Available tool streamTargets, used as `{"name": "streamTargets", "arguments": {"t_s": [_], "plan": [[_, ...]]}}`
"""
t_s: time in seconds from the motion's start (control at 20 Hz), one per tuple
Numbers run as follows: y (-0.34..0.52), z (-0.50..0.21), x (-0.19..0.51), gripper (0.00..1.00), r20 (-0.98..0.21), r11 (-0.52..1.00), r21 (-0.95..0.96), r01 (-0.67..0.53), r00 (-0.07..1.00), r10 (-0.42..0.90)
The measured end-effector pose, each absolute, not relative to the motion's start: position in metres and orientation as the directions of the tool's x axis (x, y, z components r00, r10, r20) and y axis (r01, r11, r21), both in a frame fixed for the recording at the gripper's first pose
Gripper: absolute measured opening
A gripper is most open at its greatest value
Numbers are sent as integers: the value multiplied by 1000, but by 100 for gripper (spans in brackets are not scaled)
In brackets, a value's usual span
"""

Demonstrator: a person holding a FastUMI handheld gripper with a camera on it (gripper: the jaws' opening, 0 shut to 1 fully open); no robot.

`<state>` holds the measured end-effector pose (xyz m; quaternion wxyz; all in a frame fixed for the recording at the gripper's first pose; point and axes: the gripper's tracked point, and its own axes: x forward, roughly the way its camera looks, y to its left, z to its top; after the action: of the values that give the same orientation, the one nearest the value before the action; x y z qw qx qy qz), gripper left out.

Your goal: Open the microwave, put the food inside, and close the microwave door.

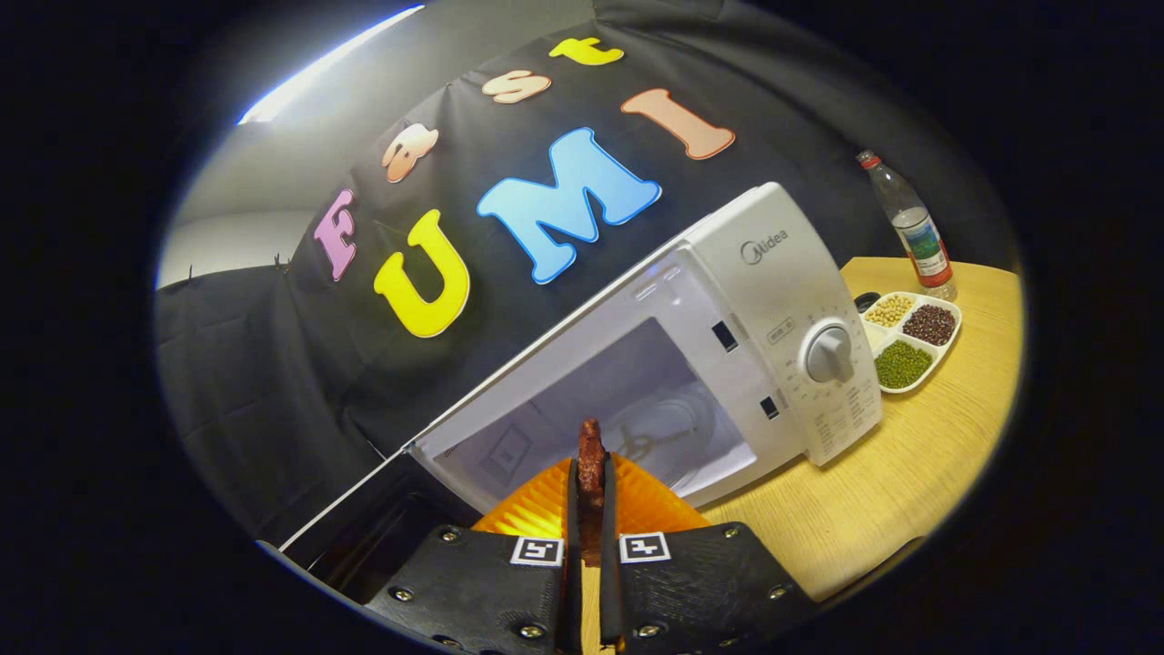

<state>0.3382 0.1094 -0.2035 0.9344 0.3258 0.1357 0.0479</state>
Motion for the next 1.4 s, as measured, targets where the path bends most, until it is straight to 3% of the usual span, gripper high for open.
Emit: {"name": "streamTargets", "arguments": {"t_s": [0.55, 0.95, 1.1, 1.2, 1.25, 1.3, 1.4], "plan": [[148, -233, 437, 8, -227, 728, 682, 70, 967, 120], [150, -263, 471, 9, -225, 743, 661, 106, 973, 61], [137, -279, 481, 22, -257, 780, 606, 158, 966, 4], [125, -291, 482, 48, -288, 811, 551, 198, 957, -38], [123, -295, 481, 53, -301, 823, 529, 209, 952, -48], [122, -296, 476, 66, -304, 837, 506, 211, 951, -57], [118, -290, 467, 78, -292, 878, 426, 220, 951, -96]]}}
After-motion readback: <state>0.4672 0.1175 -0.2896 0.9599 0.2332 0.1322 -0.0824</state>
